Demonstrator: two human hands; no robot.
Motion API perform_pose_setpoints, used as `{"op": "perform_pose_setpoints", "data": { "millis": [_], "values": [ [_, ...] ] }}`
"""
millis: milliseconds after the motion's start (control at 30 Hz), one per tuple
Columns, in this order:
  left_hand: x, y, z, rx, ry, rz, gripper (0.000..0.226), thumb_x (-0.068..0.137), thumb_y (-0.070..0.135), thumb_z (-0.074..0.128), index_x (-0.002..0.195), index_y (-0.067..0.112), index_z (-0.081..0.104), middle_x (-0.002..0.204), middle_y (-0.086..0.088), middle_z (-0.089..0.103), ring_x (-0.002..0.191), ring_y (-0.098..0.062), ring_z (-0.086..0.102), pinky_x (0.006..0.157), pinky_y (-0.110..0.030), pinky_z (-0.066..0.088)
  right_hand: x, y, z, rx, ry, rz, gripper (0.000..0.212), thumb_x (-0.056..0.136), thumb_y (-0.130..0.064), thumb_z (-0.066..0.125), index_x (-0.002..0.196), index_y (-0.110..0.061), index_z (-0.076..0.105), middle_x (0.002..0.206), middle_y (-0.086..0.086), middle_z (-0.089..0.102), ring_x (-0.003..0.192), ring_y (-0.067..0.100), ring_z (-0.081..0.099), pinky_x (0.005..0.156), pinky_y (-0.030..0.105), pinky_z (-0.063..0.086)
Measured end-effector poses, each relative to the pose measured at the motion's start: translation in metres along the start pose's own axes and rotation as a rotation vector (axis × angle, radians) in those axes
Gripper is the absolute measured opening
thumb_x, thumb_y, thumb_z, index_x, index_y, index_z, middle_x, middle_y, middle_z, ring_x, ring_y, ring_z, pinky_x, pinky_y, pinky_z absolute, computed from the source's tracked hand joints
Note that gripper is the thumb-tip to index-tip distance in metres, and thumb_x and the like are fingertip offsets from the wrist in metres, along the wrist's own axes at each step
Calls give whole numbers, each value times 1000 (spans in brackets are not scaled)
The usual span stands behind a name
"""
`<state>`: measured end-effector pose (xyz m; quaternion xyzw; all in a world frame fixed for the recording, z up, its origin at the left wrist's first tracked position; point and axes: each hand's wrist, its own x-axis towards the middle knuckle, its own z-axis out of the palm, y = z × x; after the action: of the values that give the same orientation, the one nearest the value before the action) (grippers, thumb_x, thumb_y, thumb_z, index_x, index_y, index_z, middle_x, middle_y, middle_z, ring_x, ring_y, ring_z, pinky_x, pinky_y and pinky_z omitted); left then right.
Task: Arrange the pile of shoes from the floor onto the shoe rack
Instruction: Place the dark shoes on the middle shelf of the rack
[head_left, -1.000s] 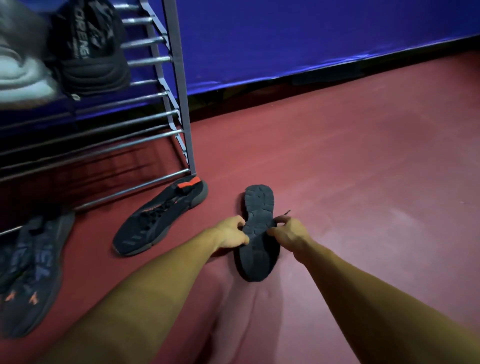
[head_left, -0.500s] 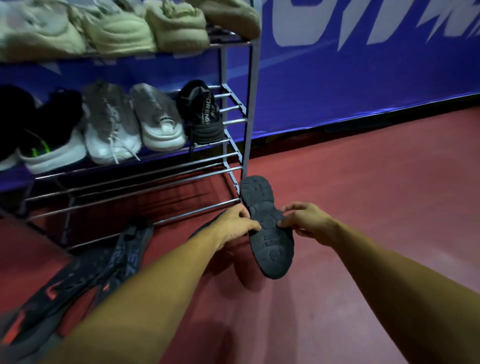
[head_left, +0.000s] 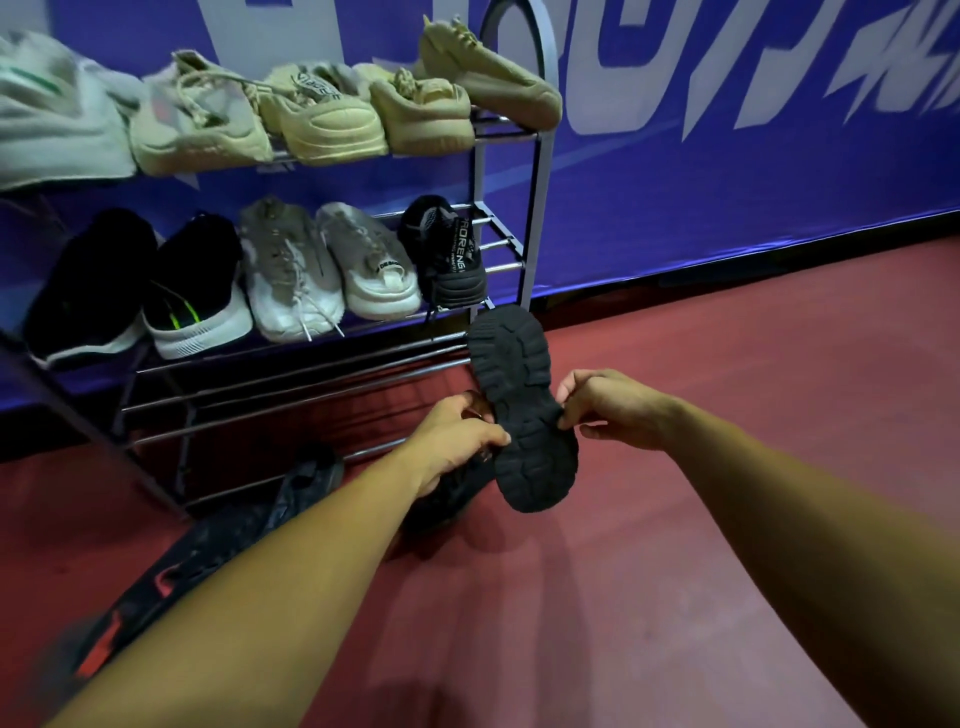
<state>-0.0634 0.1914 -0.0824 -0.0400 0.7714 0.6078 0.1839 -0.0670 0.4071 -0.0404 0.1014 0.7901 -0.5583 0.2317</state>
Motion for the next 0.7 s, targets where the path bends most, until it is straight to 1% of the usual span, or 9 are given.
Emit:
{"op": "perform_pose_setpoints", "data": {
  "millis": [67, 200, 267, 400, 467, 500, 567, 633, 700],
  "values": [
    [-2, 3, -1, -5, -8, 21, 28, 69, 2, 80, 82, 15, 59, 65, -1, 62, 60, -19, 57, 66, -33, 51, -1, 2, -1, -12, -16, 8, 34, 72, 10, 60, 75, -23, 57, 75, -4, 60, 78, 13, 55, 61, 24, 40],
    [-8, 16, -1, -77, -26, 60, 32, 75, -2, 79, 95, 12, 59, 77, -3, 62, 56, -7, 58, 45, -14, 43, -3, 4, -3, 2, -7, 13, 34, 74, 10, 60, 74, -23, 53, 80, 0, 57, 77, 12, 54, 62, 24, 39],
    [-9, 22, -1, -110, -58, 81, 33, 75, 1, 81, 100, 12, 61, 79, -3, 63, 58, -6, 60, 49, -13, 45, -3, 5, -3, 9, -7, 4, 33, 75, 10, 59, 73, -22, 51, 78, 0, 57, 76, 13, 55, 62, 24, 40],
    [-7, 40, 1, -184, -82, 127, 26, 77, 11, 83, 92, 16, 63, 74, 2, 64, 58, -6, 59, 53, -16, 45, -2, 4, -5, 143, -3, -23, 28, 78, 3, 59, 75, -23, 51, 75, -1, 54, 75, 13, 53, 64, 25, 39],
    [-7, 52, 3, -220, -85, 151, 17, 81, 18, 80, 91, 18, 66, 81, 1, 67, 64, -9, 59, 54, -17, 44, -4, -2, -7, 278, -47, -26, 11, 85, -19, 66, 81, -24, 58, 77, -2, 57, 79, 13, 58, 73, 28, 40],
    [-8, 58, 4, -235, -96, 165, 11, 85, 17, 76, 93, 18, 68, 83, -1, 68, 63, -7, 59, 53, -15, 43, -5, -4, -8, 331, -79, -28, 14, 85, -35, 70, 86, -24, 62, 81, -2, 61, 84, 14, 61, 80, 30, 41],
    [-8, 67, 6, -257, -142, 184, 9, 91, 12, 68, 99, 15, 71, 85, -2, 70, 63, -3, 60, 57, -15, 41, -4, -8, -11, 368, -126, -46, 48, 78, -60, 73, 101, -18, 68, 99, 2, 69, 97, 18, 65, 94, 33, 45],
    [-9, 74, 9, -258, -206, 183, 16, 91, 12, 66, 100, 22, 75, 89, -1, 75, 71, -7, 60, 69, -23, 38, -6, -12, -10, 397, -176, -92, 58, 84, -60, 67, 119, -13, 69, 114, 7, 72, 104, 24, 68, 99, 36, 51],
    [-7, 79, 14, -243, -246, 195, 22, 87, 13, 70, 101, 28, 76, 93, -1, 76, 78, -13, 62, 76, -30, 36, -6, -16, -7, 463, -213, -128, 40, 95, -44, 59, 116, -12, 70, 105, 11, 74, 91, 23, 73, 83, 33, 59]
  ]
}}
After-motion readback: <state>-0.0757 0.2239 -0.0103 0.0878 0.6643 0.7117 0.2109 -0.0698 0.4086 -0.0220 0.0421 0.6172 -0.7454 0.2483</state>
